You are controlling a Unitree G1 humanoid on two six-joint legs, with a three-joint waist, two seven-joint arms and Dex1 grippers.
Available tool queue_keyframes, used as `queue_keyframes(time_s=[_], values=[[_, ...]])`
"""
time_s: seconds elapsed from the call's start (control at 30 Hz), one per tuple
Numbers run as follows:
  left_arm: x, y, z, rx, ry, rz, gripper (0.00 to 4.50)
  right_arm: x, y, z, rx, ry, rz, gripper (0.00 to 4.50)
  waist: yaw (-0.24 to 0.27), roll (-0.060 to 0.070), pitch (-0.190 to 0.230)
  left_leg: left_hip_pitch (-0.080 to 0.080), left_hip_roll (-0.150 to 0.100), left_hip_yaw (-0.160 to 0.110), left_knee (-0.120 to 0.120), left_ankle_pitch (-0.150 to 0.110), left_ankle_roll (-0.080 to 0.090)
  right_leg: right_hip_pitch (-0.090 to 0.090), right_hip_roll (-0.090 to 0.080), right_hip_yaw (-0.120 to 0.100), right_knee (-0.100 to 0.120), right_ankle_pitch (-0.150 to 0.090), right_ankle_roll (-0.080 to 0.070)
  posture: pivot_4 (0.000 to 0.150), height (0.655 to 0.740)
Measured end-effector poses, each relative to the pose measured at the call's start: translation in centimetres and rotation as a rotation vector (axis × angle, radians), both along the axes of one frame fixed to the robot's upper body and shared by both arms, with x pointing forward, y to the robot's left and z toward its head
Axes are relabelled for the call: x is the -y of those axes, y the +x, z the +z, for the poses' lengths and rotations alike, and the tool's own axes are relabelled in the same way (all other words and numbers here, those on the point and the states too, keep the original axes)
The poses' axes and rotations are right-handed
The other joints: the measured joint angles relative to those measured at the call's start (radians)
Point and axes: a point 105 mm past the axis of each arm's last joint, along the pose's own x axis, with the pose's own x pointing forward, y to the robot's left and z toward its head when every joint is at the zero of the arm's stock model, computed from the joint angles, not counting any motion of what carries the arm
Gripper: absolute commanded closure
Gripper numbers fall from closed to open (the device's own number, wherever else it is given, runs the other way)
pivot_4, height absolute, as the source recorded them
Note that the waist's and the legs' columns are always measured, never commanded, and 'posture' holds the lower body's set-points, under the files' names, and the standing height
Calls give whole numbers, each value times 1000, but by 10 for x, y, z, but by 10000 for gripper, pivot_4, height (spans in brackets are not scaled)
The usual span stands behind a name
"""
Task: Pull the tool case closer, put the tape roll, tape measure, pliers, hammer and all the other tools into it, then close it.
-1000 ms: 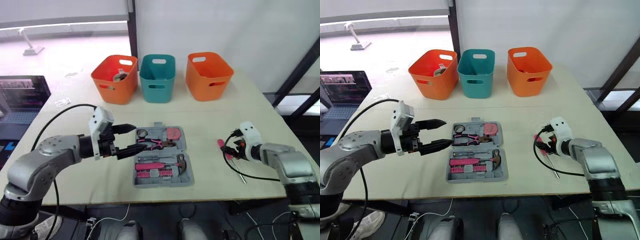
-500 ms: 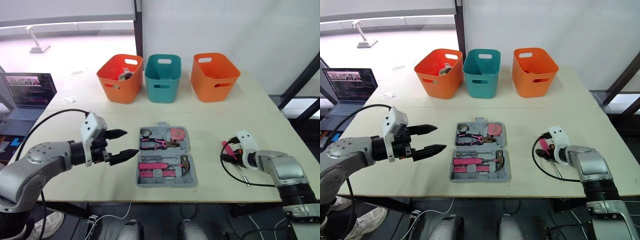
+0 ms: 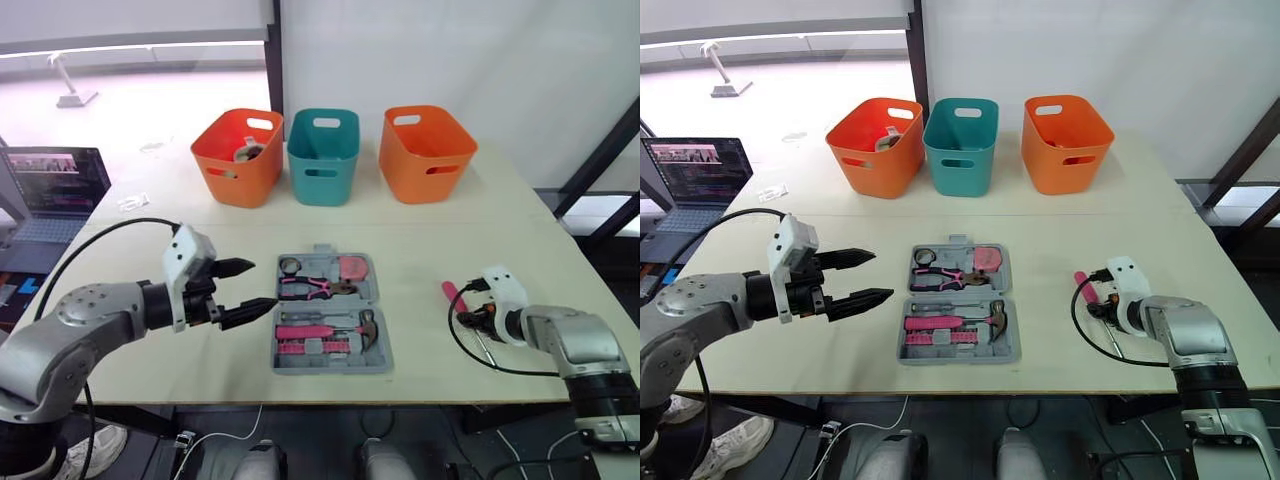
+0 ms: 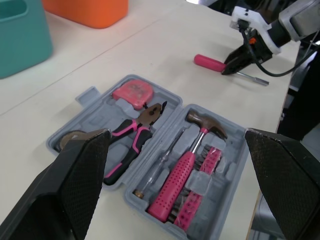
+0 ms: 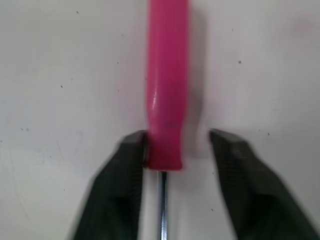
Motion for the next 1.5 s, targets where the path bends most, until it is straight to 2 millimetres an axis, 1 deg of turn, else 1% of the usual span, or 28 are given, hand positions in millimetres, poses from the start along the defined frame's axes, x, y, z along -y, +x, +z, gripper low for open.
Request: queue_keyframes(time_s=[0.2,0.33,0.4,0.43,0.47,0.53,0.6,0.67,0.73,0.87,0.9,0.97,1.0,1.07,1.1,1.17,1.23,1.3,1.4,1.5], values=[[1,0,-2,-2,-2,2,0,0,6,0,5,-5,12,40933,-7,0,0,0,0,0,0,0,0,0,0,0,0,0,0,1500,7400],[0,0,-7,-17,0,11,0,-3,7,4,-9,-44,80,40933,-15,1,0,0,0,0,0,0,0,0,0,0,0,0,0,1500,7400],[-2,-1,-8,-22,0,17,0,-3,8,13,-15,-62,135,40933,-17,2,1,0,0,0,0,0,0,-1,0,0,0,0,0,1500,7400],[-4,-1,-9,-22,-3,24,0,-6,11,21,-15,-84,195,40933,-21,3,2,0,0,0,0,0,0,-1,0,0,0,0,0,1500,7400],[-7,-3,-10,-23,-1,31,0,-9,14,31,-7,-103,245,40933,-25,5,3,0,0,2,0,0,0,-2,0,1,0,0,0,1500,7400],[-12,-5,-14,-30,3,39,0,-17,23,58,45,-148,349,40933,-27,6,4,0,0,2,-1,0,0,-3,0,1,1,0,0,1500,7400],[-20,-8,-16,-32,-3,60,0,-33,32,81,106,-199,474,40933,-31,6,4,0,1,2,-1,0,0,-4,1,1,1,0,0,1500,7400],[-28,-12,-21,-25,0,93,0,-55,34,102,141,-273,653,40933,-30,7,5,0,1,1,-2,0,0,-4,1,1,1,0,0,1500,7400],[-39,-16,-30,-12,25,144,0,-76,29,111,109,-326,819,40933,-24,7,5,-2,1,1,-2,0,0,-5,1,1,0,0,0,1500,7400],[-58,-22,-44,17,97,232,0,-117,17,122,41,-334,1061,40933,-20,7,5,-3,1,1,-1,0,0,-5,0,1,0,0,0,1500,7400],[-64,-24,-49,25,126,273,0,-127,12,125,16,-367,1133,40933,-19,6,5,-3,1,1,-1,0,0,-5,-1,1,0,0,0,1500,7400],[-73,-26,-58,23,176,339,0,-139,5,125,-33,-427,1224,40933,-17,6,5,-3,1,1,-1,0,0,-5,-1,0,0,0,0,1500,7400],[-78,-30,-65,17,210,372,0,-143,4,122,-68,-470,1250,40933,-18,6,5,-3,1,1,-1,0,0,-5,-1,0,0,0,0,1500,7400],[-83,-40,-76,-3,256,405,0,-147,4,112,-128,-521,1257,40933,-19,5,5,-3,1,1,-1,0,0,-6,-2,1,0,0,0,1500,7400],[-83,-48,-82,-8,249,414,0,-154,2,104,-162,-531,1254,40933,-20,6,5,-3,1,1,-2,0,0,-7,-2,1,0,0,-1,1500,7400],[-81,-54,-85,-5,239,404,0,-164,-4,96,-195,-520,1273,40933,-20,6,5,-5,1,1,-2,0,0,-9,-2,1,0,0,-1,1500,7400],[-80,-63,-86,-4,232,372,0,-184,-18,92,-213,-498,1326,40933,-20,6,5,-5,1,1,-2,0,0,-10,-1,0,1,0,-2,1500,7400],[-75,-72,-87,-20,216,323,0,-200,-28,89,-222,-484,1353,40933,-20,6,5,-5,1,1,-2,0,0,-10,-2,0,1,-1,-4,1500,7400],[-68,-80,-88,-47,187,265,0,-214,-41,81,-248,-474,1377,40933,-18,6,5,-6,1,1,-1,0,-1,-10,-3,0,0,-1,-5,1500,7400],[-67,-83,-90,-52,200,245,0,-220,-47,71,-283,-476,1361,40933,-17,6,5,-6,0,1,-1,0,-1,-10,-3,0,0,-1,-6,1500,7400]])
